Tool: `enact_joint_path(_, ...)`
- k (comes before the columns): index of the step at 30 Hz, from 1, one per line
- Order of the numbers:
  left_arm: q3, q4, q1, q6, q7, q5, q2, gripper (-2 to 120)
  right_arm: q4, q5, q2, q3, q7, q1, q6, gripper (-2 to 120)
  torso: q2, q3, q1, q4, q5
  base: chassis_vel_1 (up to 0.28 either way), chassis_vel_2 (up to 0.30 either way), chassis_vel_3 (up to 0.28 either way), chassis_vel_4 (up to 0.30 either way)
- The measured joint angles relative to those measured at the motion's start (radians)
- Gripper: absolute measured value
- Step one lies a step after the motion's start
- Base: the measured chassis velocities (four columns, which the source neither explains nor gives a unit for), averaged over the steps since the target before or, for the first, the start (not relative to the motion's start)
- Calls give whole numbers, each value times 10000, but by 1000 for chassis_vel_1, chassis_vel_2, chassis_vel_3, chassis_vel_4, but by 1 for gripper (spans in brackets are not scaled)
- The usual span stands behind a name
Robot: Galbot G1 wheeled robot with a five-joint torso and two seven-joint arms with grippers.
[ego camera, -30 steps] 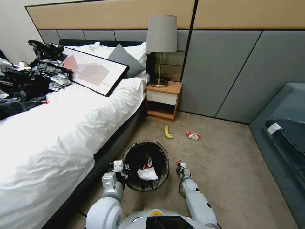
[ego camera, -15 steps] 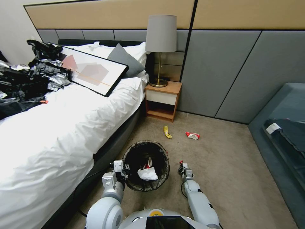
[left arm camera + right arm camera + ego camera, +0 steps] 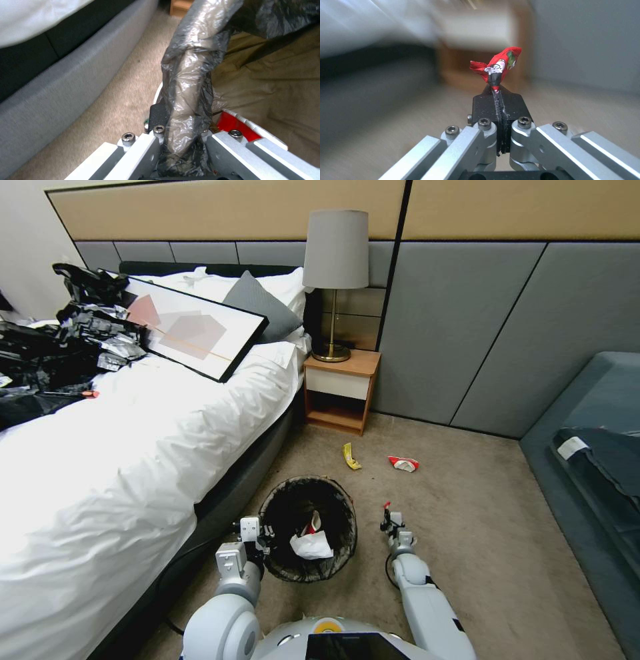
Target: Pick up the trash bin, then pick up the garbage from the floor and place it into the trash bin.
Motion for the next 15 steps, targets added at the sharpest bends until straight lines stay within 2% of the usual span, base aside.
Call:
enact_joint_path(4,19,12,-4,3,1,-10,7,0,565,240,-52,-35,-729,-116,455,0,0,0,0,1,11,0,0,0,0)
enact_joint_path(5,78,25,-17,51,-1,-133,40,0,1359,772,-174,-66,-2322,-252,1335,0,0,0,0,3,4,0,0,0,0)
enact_joint_path(7,139,33,-19,95,-7,-175,63,0,2348,1546,-333,-267,-4141,-532,1733,0,0,0,0,2,8,0,0,0,0)
enact_joint_path(8,139,33,-19,95,-7,-175,63,0,2348,1546,-333,-267,-4141,-532,1733,0,0,0,0,2,8,0,0,0,0)
enact_joint_path(10,186,34,-15,108,-8,-175,63,0,3264,1959,-507,-582,-5375,-857,1779,0,0,-1,0,2,6,0,0,0,0)
enact_joint_path(15,198,48,-26,110,-9,-161,58,0,3741,1837,-688,-1323,-5872,-1337,1775,0,0,-1,0,2,6,0,0,0,0)
